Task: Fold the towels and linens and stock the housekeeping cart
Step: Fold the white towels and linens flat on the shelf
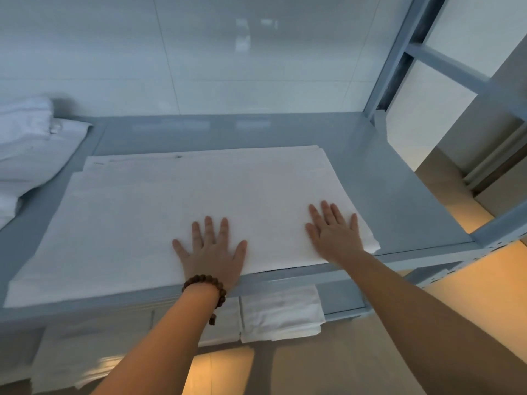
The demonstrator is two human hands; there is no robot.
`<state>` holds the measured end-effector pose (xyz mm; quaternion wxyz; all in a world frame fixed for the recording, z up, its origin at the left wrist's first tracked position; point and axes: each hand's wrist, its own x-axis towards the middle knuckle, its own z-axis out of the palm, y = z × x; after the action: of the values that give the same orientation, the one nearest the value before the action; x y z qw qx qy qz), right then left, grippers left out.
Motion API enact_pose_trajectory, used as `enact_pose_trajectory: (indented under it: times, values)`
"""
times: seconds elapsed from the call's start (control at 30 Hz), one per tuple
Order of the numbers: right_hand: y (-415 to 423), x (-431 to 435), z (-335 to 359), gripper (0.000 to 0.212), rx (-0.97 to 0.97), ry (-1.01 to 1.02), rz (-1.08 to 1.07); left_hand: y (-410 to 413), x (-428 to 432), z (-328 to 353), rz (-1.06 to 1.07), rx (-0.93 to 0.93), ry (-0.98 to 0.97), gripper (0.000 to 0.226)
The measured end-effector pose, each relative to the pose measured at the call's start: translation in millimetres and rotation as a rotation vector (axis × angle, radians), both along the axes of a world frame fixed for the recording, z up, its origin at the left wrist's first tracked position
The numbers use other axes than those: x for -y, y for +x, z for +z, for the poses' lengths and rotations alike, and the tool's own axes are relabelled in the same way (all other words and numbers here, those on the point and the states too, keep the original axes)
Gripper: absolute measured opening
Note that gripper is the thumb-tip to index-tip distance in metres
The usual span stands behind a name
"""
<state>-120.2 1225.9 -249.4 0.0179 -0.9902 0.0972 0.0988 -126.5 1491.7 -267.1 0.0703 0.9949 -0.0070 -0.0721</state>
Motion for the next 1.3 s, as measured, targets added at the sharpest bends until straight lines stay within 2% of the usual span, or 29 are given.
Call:
enact_pose_trajectory:
  times: [0.07,0.2,0.27,0.4,0.47,0.57,0.63,0.7,0.77,0.83,0.93,1.03,1.17,1.3]
  values:
    - [15.0,-27.8,6.1,0.057,-0.036,0.039,-0.007,8.1,1.1,0.4,0.006,0.01,0.009,0.076]
    - [2.1,-113.4,-5.7,0.053,0.097,0.113,0.296,16.3,2.4,-3.1,0.014,0.057,0.03,0.079]
    - [-8.0,-111.2,-10.4,0.053,0.156,0.101,0.343,17.5,1.0,-5.3,0.019,0.073,0.037,0.078]
    - [-19.4,-13.0,-15.7,0.051,0.247,0.031,0.149,18.7,0.1,-7.0,0.002,0.083,0.045,0.075]
    - [-27.5,27.3,-17.7,0.051,0.224,0.037,0.069,18.4,1.5,-6.8,-0.001,0.076,0.049,0.075]
    - [-28.4,45.9,-15.3,0.054,0.123,0.084,-0.112,16.4,2.8,-6.1,0.004,0.064,0.054,0.075]
    - [-27.4,38.2,-9.7,0.055,0.114,0.029,-0.202,16.0,5.3,-3.9,0.006,0.056,0.047,0.074]
    - [-25.1,7.7,-2.6,0.055,0.212,-0.007,-0.118,16.0,8.7,-0.1,-0.007,0.033,0.036,0.07]
    - [-20.8,-42.9,4.5,0.053,0.286,0.104,0.064,15.2,11.6,4.4,-0.05,0.006,0.011,0.063]
    - [-11.5,-99.9,8.5,0.051,0.282,0.206,0.218,11.5,3.4,7.3,-0.099,0.005,-0.042,0.056]
    - [2.6,-167.4,5.8,0.051,0.244,0.214,0.328,6.0,-37.7,4.9,-0.103,0.064,-0.04,0.054]
    - [8.2,-206.2,-5.5,0.053,0.205,0.15,0.344,1.3,-101.4,-0.4,-0.035,0.107,0.017,0.056]
    - [10.2,-222.6,-14.3,0.055,0.212,0.06,0.308,-0.1,-174.0,-0.9,0.044,0.129,0.021,0.06]
    - [10.3,-227.5,-10.9,0.055,0.162,0.053,0.313,-0.2,-232.8,-3.3,0.116,0.122,-0.042,0.058]
